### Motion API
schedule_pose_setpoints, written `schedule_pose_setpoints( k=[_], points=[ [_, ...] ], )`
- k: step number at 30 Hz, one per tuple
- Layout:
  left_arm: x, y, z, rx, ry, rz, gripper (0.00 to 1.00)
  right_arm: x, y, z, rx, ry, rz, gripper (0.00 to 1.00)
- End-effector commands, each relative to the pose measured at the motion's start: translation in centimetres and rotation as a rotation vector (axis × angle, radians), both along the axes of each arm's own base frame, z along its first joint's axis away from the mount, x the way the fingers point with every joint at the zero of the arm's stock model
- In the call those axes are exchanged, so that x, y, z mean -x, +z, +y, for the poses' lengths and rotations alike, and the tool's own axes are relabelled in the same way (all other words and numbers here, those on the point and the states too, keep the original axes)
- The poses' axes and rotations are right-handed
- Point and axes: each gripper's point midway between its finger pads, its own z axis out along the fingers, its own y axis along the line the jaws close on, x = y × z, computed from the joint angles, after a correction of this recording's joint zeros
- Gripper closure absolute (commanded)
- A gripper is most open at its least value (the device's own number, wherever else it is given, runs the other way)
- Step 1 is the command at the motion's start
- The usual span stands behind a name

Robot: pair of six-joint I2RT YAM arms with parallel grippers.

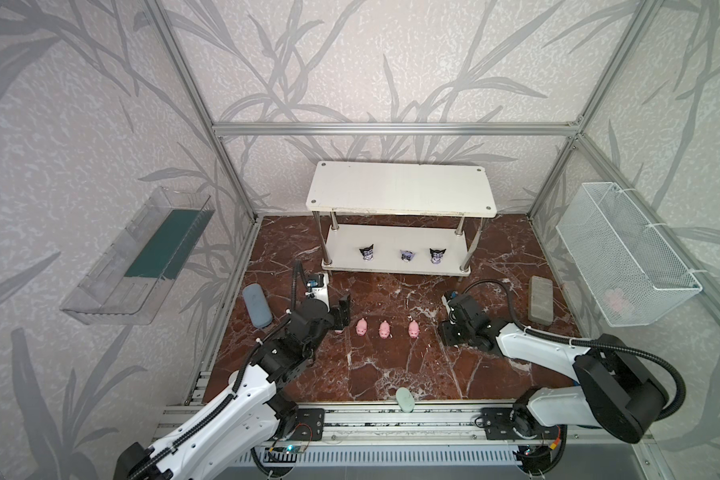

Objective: Place and organize the plastic toys onto the shelf
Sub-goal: 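Close the right gripper on the pink pig beneath it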

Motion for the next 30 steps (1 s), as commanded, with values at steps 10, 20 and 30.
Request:
schedule_pose_setpoints(
  k=[10, 20, 30],
  points=[
    [-1.1, 0.8, -0.4, 0.004, 0.012, -0.006, 0.24, 0.3, 1.4, -0.7, 0.029, -0.025, 0.002, 0.66],
    [-1.4, 0.7, -0.5, 0.005, 0.015, 0.005, 0.24, 1.8, 9.4, -2.5, 0.024, -0.067, -0.065, 0.66],
    [-1.9, -0.5, -0.4, 0.018, 0.028, 0.049, 0.24, 1.0, 23.1, -3.0, -0.012, -0.081, -0.248, 0.66]
  ],
)
